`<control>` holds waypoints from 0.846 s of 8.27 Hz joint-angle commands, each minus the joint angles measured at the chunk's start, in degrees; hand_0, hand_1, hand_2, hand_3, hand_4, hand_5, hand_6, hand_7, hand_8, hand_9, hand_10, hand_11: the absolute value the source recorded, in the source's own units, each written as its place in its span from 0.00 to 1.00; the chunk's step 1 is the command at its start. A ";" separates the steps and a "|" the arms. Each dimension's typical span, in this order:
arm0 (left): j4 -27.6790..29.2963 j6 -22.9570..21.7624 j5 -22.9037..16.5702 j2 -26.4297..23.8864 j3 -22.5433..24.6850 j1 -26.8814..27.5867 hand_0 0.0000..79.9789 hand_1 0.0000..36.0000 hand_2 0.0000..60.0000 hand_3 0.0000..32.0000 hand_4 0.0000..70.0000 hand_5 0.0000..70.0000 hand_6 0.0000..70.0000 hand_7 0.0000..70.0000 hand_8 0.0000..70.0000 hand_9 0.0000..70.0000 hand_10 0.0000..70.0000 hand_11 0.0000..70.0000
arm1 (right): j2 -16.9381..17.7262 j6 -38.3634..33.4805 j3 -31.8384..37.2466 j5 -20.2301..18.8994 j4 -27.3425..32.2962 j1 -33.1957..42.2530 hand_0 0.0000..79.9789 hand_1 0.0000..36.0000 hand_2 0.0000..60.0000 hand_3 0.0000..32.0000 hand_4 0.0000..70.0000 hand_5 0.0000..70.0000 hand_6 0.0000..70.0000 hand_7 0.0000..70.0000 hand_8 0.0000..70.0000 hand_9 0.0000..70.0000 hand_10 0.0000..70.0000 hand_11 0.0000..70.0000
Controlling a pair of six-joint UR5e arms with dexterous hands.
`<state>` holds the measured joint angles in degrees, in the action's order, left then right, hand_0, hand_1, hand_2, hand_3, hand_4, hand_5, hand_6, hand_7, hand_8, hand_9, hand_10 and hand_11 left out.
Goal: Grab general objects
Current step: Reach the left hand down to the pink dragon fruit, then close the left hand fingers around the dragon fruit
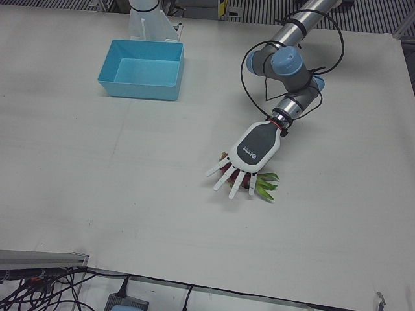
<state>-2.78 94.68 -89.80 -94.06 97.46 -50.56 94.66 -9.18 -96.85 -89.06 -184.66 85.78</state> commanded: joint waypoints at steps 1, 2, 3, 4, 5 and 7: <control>-0.13 2.25 1.89 0.02 -0.43 0.37 0.61 0.41 0.03 1.00 0.00 0.00 0.00 0.00 0.00 0.00 0.00 0.00 | 0.00 -0.05 0.00 0.03 0.00 0.00 0.00 0.00 0.00 0.00 0.00 0.00 0.00 0.00 0.00 0.00 0.00 0.00; -0.30 3.83 3.74 0.11 -0.43 0.37 0.61 0.41 0.03 1.00 0.00 0.00 0.00 0.00 0.00 0.00 0.00 0.00 | 0.00 -0.05 0.00 -0.06 0.00 0.00 0.00 0.00 0.00 0.00 0.00 0.00 0.00 0.00 0.00 0.00 0.00 0.00; -0.30 3.94 4.37 0.02 -0.43 0.37 0.61 0.41 0.03 1.00 0.00 0.00 0.00 0.00 0.00 0.00 0.00 0.00 | 0.00 -0.05 0.00 0.03 0.00 0.00 0.00 0.00 0.00 0.00 0.00 0.00 0.00 0.00 0.00 0.00 0.00 0.00; -0.30 3.94 4.37 -0.07 -0.43 0.37 0.61 0.42 0.05 0.96 0.00 0.00 0.00 0.00 0.00 0.00 0.00 0.00 | 0.00 0.04 0.00 -0.06 0.00 0.00 0.00 0.00 0.00 0.00 0.00 0.00 0.00 0.00 0.00 0.00 0.00 0.00; -0.65 3.94 4.37 -0.07 -0.43 0.46 0.61 0.40 0.05 0.91 0.00 0.00 0.00 0.00 0.00 0.00 0.00 0.00 | 0.00 0.04 0.09 -0.06 0.00 0.00 0.00 0.00 0.00 0.00 0.00 0.00 0.00 0.00 0.00 0.00 0.00 0.00; -1.27 4.02 4.46 -0.07 -0.43 0.46 0.63 0.49 0.13 0.79 0.04 0.00 0.00 0.03 0.00 0.00 0.00 0.00 | 0.00 0.04 0.09 -0.06 0.00 -0.09 0.00 0.00 0.00 0.00 0.00 0.00 0.00 0.00 0.00 0.00 0.00 0.00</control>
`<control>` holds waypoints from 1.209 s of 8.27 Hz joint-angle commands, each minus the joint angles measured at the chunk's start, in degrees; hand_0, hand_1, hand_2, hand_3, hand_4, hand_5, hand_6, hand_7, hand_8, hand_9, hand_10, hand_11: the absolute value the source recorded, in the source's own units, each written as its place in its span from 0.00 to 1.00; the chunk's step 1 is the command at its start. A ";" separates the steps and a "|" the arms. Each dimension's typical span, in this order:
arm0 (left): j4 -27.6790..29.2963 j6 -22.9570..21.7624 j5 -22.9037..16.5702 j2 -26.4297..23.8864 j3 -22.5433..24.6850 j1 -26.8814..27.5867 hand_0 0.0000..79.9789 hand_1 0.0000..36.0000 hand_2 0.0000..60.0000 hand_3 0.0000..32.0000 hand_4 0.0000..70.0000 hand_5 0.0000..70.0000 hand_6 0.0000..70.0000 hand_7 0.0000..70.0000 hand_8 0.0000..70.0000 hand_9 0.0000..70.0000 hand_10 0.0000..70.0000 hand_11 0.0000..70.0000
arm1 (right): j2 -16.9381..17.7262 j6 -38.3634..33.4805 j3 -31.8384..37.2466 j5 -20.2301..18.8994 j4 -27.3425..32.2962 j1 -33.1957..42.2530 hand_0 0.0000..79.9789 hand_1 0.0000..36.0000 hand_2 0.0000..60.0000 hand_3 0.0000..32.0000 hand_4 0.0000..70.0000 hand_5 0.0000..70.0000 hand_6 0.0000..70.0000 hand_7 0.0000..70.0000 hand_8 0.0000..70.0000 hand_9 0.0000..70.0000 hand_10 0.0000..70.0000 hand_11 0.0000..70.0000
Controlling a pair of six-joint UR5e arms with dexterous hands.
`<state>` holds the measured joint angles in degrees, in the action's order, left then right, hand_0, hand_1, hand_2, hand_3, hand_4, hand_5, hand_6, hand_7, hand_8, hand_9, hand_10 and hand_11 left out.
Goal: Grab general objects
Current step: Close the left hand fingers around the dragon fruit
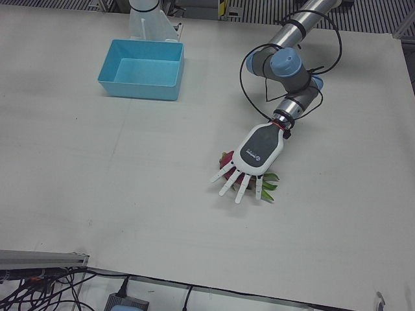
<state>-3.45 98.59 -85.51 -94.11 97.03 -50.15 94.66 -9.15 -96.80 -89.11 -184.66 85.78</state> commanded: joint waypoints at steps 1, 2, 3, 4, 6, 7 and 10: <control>-0.60 1.15 0.17 -0.11 -0.09 0.14 0.63 0.49 0.13 0.74 0.06 0.00 0.00 0.07 0.00 0.00 0.00 0.00 | 0.00 -0.08 0.03 0.08 0.00 0.00 0.00 0.00 0.00 0.00 0.00 0.00 0.00 0.00 0.00 0.00 0.00 0.00; -0.77 1.16 0.52 -0.11 0.00 0.14 0.63 0.47 0.08 0.73 0.06 0.00 0.00 0.04 0.00 0.00 0.00 0.00 | 0.00 -0.08 0.03 -0.01 0.00 -0.09 0.00 0.00 0.00 0.00 0.00 0.00 0.00 0.00 0.00 0.00 0.00 0.00; -1.03 1.16 0.52 -0.11 -0.09 0.32 0.63 0.46 0.07 0.74 0.07 0.00 0.00 0.04 0.00 0.00 0.00 0.00 | 0.00 -0.08 0.03 0.08 0.00 0.00 0.00 0.00 0.00 0.00 0.00 0.00 0.00 0.00 0.00 0.00 0.00 0.00; -1.30 1.25 0.61 -0.11 -0.09 0.58 0.63 0.47 0.08 0.71 0.07 0.00 0.00 0.03 0.00 0.00 0.00 0.00 | 0.00 0.01 -0.05 0.08 0.00 0.00 0.00 0.00 0.00 0.00 0.00 0.00 0.00 0.00 0.00 0.00 0.00 0.00; -3.48 1.77 0.61 -1.94 -0.18 0.85 0.63 0.48 0.13 0.32 0.15 0.00 0.00 0.04 0.00 0.00 0.00 0.01 | 0.00 -0.08 0.03 0.08 0.00 0.00 0.00 0.00 0.00 0.00 0.00 0.00 0.00 0.00 0.00 0.00 0.00 0.00; -3.84 1.95 0.69 -2.65 -1.05 0.85 0.64 0.54 0.28 0.00 0.04 1.00 0.05 0.19 0.00 0.02 0.03 0.08 | 0.00 -0.08 0.03 0.08 0.00 -0.09 0.00 0.00 0.00 0.00 0.00 0.00 0.00 0.00 0.00 0.00 0.00 0.00; -4.37 1.95 2.63 -3.10 -1.32 0.85 0.62 0.58 0.55 0.00 0.18 1.00 0.11 0.35 0.01 0.05 0.10 0.17 | 0.00 0.01 -0.05 0.08 0.00 -0.09 0.00 0.00 0.00 0.00 0.00 0.00 0.00 0.00 0.00 0.00 0.00 0.00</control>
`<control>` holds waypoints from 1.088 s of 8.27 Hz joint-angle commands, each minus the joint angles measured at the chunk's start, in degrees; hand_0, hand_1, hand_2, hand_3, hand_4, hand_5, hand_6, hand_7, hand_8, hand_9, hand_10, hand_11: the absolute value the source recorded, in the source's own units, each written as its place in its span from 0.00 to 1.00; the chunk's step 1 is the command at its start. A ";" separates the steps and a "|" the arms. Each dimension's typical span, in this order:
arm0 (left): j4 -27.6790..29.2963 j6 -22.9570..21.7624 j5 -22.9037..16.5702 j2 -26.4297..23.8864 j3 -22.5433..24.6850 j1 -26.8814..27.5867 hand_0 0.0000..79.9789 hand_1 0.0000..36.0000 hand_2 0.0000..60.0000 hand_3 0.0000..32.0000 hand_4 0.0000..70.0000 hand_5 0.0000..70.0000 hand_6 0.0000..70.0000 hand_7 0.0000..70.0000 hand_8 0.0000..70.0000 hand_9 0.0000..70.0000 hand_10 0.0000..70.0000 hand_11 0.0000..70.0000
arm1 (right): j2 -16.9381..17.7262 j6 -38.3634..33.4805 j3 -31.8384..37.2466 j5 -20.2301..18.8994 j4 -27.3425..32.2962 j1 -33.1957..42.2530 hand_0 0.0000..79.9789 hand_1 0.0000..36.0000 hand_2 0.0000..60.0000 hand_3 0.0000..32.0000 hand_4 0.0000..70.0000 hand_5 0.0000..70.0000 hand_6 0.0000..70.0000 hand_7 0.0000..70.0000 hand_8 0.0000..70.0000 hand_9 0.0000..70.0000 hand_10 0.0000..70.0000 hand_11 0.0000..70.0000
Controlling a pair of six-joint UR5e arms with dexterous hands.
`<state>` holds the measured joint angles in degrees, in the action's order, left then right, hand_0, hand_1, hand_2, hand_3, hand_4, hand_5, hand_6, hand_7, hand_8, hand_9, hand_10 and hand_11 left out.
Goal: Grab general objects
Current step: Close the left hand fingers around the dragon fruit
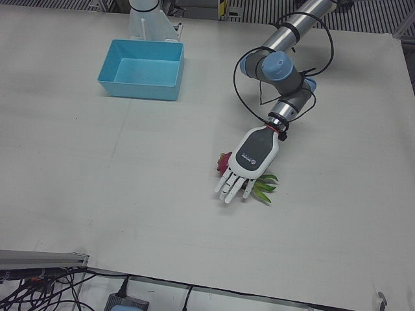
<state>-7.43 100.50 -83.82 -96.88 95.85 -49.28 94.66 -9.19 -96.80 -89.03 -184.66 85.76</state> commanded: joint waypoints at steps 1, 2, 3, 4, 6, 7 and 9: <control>-0.47 0.05 0.94 -0.33 -0.14 -0.03 0.61 0.55 0.60 0.00 0.21 1.00 0.20 0.55 0.03 0.11 0.18 0.29 | 0.00 0.05 0.03 0.00 0.00 0.02 0.00 0.00 0.00 0.00 0.00 0.00 0.00 0.00 0.00 0.00 0.00 0.00; -0.39 0.05 1.03 -0.33 -0.14 -0.03 0.60 0.58 0.77 0.00 0.23 1.00 0.28 0.73 0.10 0.22 0.25 0.39 | 0.00 0.05 0.03 0.00 0.00 0.02 0.00 0.00 0.00 0.00 0.00 0.00 0.00 0.00 0.00 0.00 0.00 0.00; -0.30 0.05 1.12 -0.33 -0.14 -0.03 0.59 0.57 0.83 0.00 0.24 1.00 0.32 0.80 0.14 0.27 0.29 0.44 | 0.00 -0.03 -0.06 0.00 0.00 -0.07 0.00 0.00 0.00 0.00 0.00 0.00 0.00 0.00 0.00 0.00 0.00 0.00; -0.21 0.13 1.99 -0.33 -0.14 -0.03 0.59 0.55 0.85 0.00 0.27 1.00 0.38 0.86 0.20 0.34 0.35 0.52 | 0.00 0.05 -0.06 0.00 0.00 0.02 0.00 0.00 0.00 0.00 0.00 0.00 0.00 0.00 0.00 0.00 0.00 0.00; 0.66 0.13 2.70 -0.15 0.04 -0.03 0.58 0.31 0.49 0.00 0.36 1.00 0.56 1.00 0.40 0.58 0.59 0.83 | 0.00 0.05 -0.06 0.00 0.00 -0.07 0.00 0.00 0.00 0.00 0.00 0.00 0.00 0.00 0.00 0.00 0.00 0.00; 0.58 -0.30 2.61 -0.06 1.34 -0.38 0.58 0.29 0.51 0.00 0.37 1.00 0.59 1.00 0.45 0.63 0.64 0.91 | 0.00 -0.03 -0.06 0.00 0.00 0.02 0.00 0.00 0.00 0.00 0.00 0.00 0.00 0.00 0.00 0.00 0.00 0.00; -5.53 -0.66 2.09 0.46 11.84 -1.08 0.57 0.29 0.59 0.00 0.35 1.00 0.56 0.96 0.45 0.62 0.68 0.97 | 0.00 -0.03 -0.06 0.00 0.00 0.02 0.00 0.00 0.00 0.00 0.00 0.00 0.00 0.00 0.00 0.00 0.00 0.00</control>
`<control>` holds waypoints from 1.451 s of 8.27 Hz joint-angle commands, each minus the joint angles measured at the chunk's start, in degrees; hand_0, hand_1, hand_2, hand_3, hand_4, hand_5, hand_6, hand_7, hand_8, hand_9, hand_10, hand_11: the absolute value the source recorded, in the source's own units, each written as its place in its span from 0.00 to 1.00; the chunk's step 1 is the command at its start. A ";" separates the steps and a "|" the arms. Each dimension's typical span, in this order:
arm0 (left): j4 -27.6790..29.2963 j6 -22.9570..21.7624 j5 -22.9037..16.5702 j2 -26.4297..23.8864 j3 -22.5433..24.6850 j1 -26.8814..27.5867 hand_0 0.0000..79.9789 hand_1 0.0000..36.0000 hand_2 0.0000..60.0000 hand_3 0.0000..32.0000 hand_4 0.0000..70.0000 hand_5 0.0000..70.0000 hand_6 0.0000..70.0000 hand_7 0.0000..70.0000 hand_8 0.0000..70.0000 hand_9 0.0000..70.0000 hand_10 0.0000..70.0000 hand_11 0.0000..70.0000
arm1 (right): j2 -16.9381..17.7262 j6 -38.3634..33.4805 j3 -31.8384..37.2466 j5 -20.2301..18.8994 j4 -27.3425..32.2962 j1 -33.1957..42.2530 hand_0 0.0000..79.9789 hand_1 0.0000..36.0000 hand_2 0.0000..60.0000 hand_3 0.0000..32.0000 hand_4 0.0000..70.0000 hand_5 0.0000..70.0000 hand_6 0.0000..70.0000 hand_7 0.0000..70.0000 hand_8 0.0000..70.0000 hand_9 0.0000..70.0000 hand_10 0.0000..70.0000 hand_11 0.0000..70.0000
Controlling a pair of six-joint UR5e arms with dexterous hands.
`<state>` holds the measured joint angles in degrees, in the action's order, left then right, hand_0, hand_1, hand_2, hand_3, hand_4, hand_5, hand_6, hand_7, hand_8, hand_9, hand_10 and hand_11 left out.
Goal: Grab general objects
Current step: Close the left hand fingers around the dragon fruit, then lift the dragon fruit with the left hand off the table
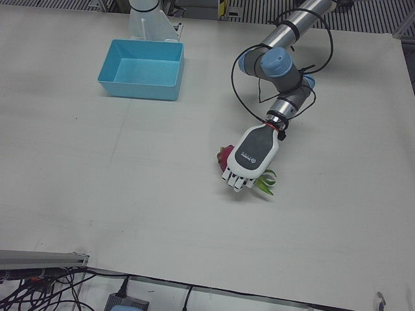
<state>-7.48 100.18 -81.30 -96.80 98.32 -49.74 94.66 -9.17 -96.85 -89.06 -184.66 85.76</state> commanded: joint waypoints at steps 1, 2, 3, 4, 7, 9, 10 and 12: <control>-10.48 -0.94 -0.52 -0.40 15.87 -1.49 0.57 0.29 0.62 0.00 0.35 1.00 0.55 0.94 0.45 0.61 0.69 0.97 | 0.00 -0.06 -0.01 0.03 0.00 0.02 0.00 0.00 0.00 0.00 0.00 0.00 0.00 0.00 0.00 0.00 0.00 0.00; -12.10 -5.12 -0.70 -0.40 19.41 -3.24 0.56 0.29 0.62 0.00 0.33 1.00 0.52 0.91 0.43 0.60 0.68 0.96 | 0.00 -0.06 -0.01 -0.06 0.00 0.02 0.00 0.00 0.00 0.00 0.00 0.00 0.00 0.00 0.00 0.00 0.00 0.00; -11.24 -9.87 -2.61 -0.40 21.28 -4.91 0.56 0.30 0.60 0.00 0.31 1.00 0.50 0.88 0.41 0.59 0.67 0.95 | 0.00 -0.06 -0.01 0.03 0.00 0.02 0.00 0.00 0.00 0.00 0.00 0.00 0.00 0.00 0.00 0.00 0.00 0.00; -10.37 -11.91 -3.50 -0.32 22.95 -5.28 0.55 0.28 0.56 0.00 0.29 1.00 0.47 0.82 0.39 0.58 0.64 0.91 | 0.00 -0.06 -0.01 -0.06 0.00 0.02 0.00 0.00 0.00 0.00 0.00 0.00 0.00 0.00 0.00 0.00 0.00 0.00; 1.12 -31.38 -5.52 -0.05 23.14 -3.01 0.57 0.34 0.55 0.00 0.29 1.00 0.40 0.77 0.31 0.50 0.51 0.72 | 0.00 -0.06 -0.01 -0.06 0.00 0.02 0.00 0.00 0.00 0.00 0.00 0.00 0.00 0.00 0.00 0.00 0.00 0.00; 3.60 -39.33 -5.62 -0.40 23.14 3.30 0.58 0.37 0.61 0.00 0.32 1.00 0.43 0.82 0.34 0.54 0.53 0.76 | 0.00 -0.06 -0.01 -0.06 0.00 0.02 0.00 0.00 0.00 0.00 0.00 0.00 0.00 0.00 0.00 0.00 0.00 0.00; 3.70 -41.01 -5.62 -0.49 23.49 7.68 0.61 0.46 0.68 0.00 0.38 1.00 0.50 0.93 0.36 0.58 0.52 0.75 | 0.00 -0.06 -0.01 -0.06 0.00 0.02 0.00 0.00 0.00 0.00 0.00 0.00 0.00 0.00 0.00 0.00 0.00 0.00; 3.53 -41.11 -5.53 -0.49 25.59 13.93 0.62 0.50 0.74 0.00 0.41 1.00 0.57 1.00 0.39 0.61 0.54 0.78 | 0.00 -0.06 -0.01 -0.06 0.00 0.02 0.00 0.00 0.00 0.00 0.00 0.00 0.00 0.00 0.00 0.00 0.00 0.00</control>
<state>-4.09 60.18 -86.90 -97.24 122.23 -42.59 94.66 -9.23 -96.86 -89.12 -184.66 85.78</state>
